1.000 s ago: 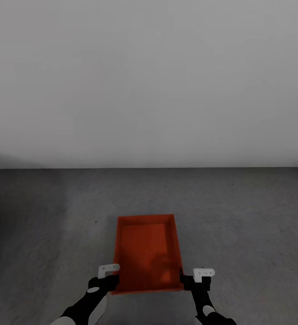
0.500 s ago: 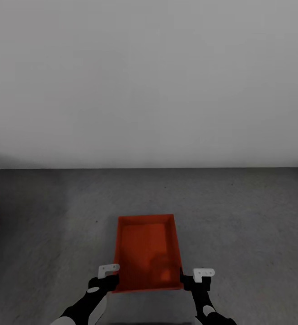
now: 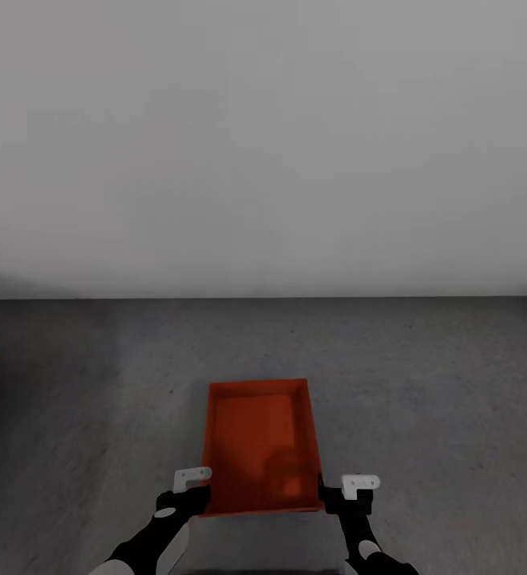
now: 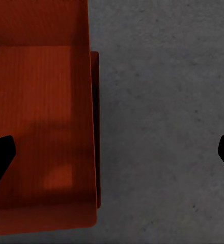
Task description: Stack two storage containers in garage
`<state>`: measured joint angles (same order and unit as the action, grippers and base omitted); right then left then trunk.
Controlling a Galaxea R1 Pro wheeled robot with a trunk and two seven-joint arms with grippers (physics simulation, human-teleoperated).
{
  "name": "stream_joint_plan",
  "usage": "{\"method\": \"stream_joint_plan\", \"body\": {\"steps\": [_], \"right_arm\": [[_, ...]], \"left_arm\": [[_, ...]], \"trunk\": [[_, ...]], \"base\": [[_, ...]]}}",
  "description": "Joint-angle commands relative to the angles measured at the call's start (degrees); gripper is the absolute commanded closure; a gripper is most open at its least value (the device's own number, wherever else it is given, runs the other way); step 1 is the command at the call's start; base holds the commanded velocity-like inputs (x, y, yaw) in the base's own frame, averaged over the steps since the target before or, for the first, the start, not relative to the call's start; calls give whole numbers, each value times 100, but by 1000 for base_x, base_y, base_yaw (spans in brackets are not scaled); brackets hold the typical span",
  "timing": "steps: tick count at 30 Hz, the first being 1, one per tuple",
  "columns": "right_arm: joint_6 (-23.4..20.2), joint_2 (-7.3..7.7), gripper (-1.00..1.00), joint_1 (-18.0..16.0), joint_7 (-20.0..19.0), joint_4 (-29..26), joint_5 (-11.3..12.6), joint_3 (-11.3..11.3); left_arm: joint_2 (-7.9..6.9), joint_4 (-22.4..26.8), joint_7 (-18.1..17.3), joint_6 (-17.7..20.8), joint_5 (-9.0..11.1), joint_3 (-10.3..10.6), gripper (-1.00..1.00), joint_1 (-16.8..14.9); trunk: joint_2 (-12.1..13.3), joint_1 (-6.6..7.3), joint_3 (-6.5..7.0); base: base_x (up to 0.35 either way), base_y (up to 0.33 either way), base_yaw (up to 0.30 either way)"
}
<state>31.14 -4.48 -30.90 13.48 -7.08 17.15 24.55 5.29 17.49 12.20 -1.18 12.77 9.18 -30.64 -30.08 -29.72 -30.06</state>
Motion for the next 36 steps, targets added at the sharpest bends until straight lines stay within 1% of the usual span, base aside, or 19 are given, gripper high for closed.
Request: {"method": "stream_joint_plan", "body": {"steps": [1, 6, 10, 24, 36], "right_arm": [[15, -1, -100, -4, 32, 4, 34, 50], [17, -1, -100, -4, 32, 4, 34, 50], [17, -1, -100, -4, 32, 4, 34, 50], [17, 0, -100, -4, 32, 4, 34, 50], [15, 4, -100, -4, 30, 4, 34, 50]], "left_arm": [[-3, 0, 38, -11, 58, 51, -100, -3], [11, -7, 60, -24, 59, 56, -100, -3], [15, -9, 69, -40, 59, 53, -100, -3], [22, -9, 72, -49, 59, 50, -100, -3], [16, -9, 72, -58, 59, 49, -100, -3]], "trunk": [[-7, -2, -6], [-7, -2, -6], [-7, -2, -6], [-7, -2, -6], [-7, -2, -6]], "base": [[0, 0, 0], [-47, 0, 0], [-256, 0, 0], [-336, 2, 0], [-345, 72, 0]]}}
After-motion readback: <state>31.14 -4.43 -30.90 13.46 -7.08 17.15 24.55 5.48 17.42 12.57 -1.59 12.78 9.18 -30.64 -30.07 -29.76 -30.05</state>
